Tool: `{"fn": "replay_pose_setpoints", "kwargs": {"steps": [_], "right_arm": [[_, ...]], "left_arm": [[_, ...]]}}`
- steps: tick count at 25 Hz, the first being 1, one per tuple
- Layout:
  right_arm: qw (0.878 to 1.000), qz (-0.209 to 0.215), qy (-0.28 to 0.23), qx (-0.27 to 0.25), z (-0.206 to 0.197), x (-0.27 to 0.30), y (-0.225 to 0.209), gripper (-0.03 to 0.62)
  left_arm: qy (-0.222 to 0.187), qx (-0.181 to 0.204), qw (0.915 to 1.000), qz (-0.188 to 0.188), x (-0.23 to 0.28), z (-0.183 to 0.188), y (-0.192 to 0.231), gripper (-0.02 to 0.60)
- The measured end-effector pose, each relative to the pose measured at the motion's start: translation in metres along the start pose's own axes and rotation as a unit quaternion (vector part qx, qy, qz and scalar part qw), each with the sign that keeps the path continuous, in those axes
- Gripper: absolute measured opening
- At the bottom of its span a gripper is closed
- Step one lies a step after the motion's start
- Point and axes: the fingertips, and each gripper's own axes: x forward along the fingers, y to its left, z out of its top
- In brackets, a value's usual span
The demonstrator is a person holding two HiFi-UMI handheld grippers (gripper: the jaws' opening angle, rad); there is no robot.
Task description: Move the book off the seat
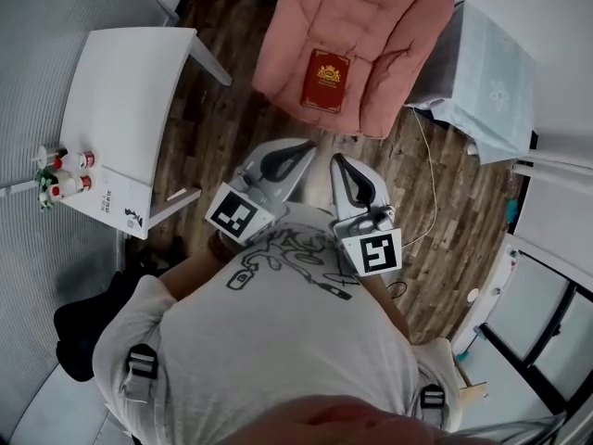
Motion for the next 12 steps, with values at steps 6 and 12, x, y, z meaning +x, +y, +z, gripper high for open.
{"fn": "replay_pose_setpoints", "kwargs": {"steps": [6,12], "right_arm": [[1.000,-0.010,0.005,0.010,-0.003,0.036,-0.015,0.006],[0.999,-0.021,0.023,0.029,-0.017,0.055,-0.029,0.006]], "left_arm": [[0.013,-0.006,0.9999,-0.009,0.017,-0.001,0.036,0.003],[0.034,-0.028,0.9989,-0.016,0.028,-0.015,0.055,0.003]]}}
